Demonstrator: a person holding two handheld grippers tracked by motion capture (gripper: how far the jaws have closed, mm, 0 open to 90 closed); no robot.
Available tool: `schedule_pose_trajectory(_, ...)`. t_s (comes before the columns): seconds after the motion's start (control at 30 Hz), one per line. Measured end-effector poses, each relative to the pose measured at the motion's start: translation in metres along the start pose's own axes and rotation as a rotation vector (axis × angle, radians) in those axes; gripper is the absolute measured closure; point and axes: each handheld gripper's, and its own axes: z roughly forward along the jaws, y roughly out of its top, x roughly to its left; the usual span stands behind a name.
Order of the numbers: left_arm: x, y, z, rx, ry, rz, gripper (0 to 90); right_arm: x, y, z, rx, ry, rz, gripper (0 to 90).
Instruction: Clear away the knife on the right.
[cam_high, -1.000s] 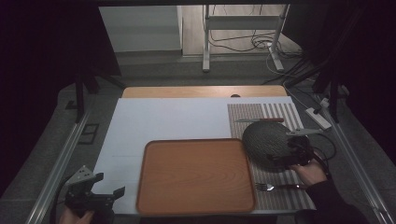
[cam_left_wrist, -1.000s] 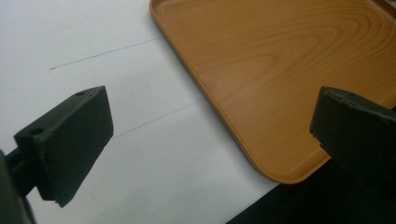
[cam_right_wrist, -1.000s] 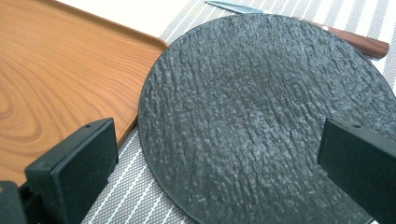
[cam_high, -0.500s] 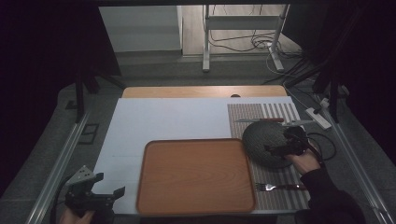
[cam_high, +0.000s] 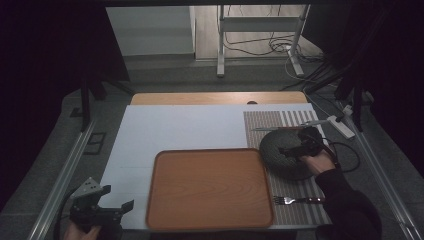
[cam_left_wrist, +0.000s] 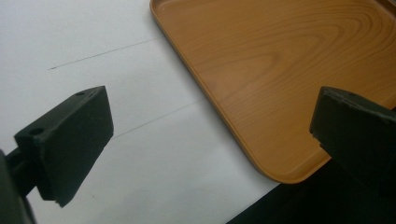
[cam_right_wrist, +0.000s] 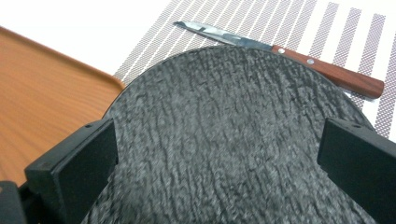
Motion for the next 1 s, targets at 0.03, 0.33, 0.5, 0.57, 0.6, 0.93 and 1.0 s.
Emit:
schedule_pose_trajectory(0.03,0.0,0.0,0.0,0.0,0.0,0.0,0.1,-0.003,0.003,0.003,0.005,-0.001,0.014,0.0)
schedule_pose_trajectory(0.33,0.0,0.0,0.0,0.001,-0.003,0.0,0.0,-0.015,0.013,0.015,0.022,-0.022,0.024,0.0)
schedule_pose_trajectory(0.5,0.0,0.0,0.0,0.002,-0.005,0.0,0.0,-0.022,0.018,0.022,0.031,-0.039,0.043,0.0)
schedule_pose_trajectory(0.57,0.0,0.0,0.0,0.002,-0.005,0.0,0.0,-0.025,0.02,0.025,0.03,-0.043,0.05,0.0)
schedule_pose_trajectory(0.6,0.0,0.0,0.0,0.002,-0.005,-0.002,0.0,-0.026,0.022,0.027,0.033,-0.046,0.053,0.0)
schedule_pose_trajectory(0.93,0.0,0.0,0.001,0.004,-0.004,0.002,0.0,-0.035,0.032,0.04,0.05,-0.05,0.073,0.0)
schedule_pose_trajectory(1.0,0.0,0.0,0.001,0.004,-0.003,0.001,0.0,-0.037,0.034,0.043,0.056,-0.057,0.074,0.0)
